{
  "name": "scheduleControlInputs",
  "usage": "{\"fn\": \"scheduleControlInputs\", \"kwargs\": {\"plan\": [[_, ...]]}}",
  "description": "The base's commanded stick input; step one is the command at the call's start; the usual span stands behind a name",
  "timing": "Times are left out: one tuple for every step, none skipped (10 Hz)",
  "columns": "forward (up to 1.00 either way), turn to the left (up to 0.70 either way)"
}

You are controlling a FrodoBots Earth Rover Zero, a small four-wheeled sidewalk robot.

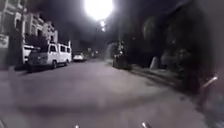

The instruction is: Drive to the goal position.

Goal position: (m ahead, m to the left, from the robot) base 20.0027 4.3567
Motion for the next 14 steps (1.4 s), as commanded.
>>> {"fn": "scheduleControlInputs", "kwargs": {"plan": [[0.7, 0.31], [0.7, 0.06], [0.7, 0.0], [0.7, 0.0], [0.7, 0.0], [0.7, 0.0], [0.7, 0.0], [0.7, 0.0], [0.7, 0.0], [0.7, 0.0], [0.7, 0.0], [0.7, 0.0], [0.7, 0.0], [0.7, 0.0]]}}
